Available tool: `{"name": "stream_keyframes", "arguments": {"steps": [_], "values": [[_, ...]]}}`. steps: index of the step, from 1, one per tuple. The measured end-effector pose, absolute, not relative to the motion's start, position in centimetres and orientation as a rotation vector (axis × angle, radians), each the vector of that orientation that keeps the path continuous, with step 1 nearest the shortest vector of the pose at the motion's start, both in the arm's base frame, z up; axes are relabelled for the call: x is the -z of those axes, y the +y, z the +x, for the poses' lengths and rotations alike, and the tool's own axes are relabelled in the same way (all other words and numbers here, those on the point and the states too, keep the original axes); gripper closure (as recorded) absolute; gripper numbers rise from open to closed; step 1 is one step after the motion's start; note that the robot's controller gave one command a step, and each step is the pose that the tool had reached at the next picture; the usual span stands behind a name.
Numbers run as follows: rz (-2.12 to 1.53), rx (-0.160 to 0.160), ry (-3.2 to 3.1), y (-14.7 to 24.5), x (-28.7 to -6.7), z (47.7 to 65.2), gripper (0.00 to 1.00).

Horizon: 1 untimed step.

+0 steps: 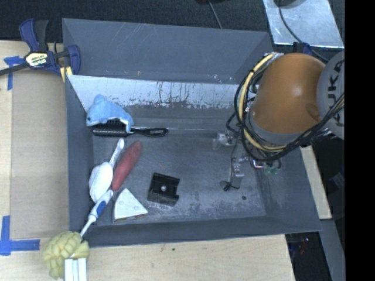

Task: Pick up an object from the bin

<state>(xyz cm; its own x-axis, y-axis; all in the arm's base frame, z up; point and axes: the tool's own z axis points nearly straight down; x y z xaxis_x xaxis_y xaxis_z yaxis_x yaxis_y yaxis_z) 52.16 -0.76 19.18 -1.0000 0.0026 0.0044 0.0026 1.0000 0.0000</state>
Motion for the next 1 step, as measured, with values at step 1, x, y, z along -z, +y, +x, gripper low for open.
{"name": "stream_keyframes", "arguments": {"steps": [1], "values": [[-0.004,0.0,-3.145,-0.77,-19.54,52.33,0.0]]}}
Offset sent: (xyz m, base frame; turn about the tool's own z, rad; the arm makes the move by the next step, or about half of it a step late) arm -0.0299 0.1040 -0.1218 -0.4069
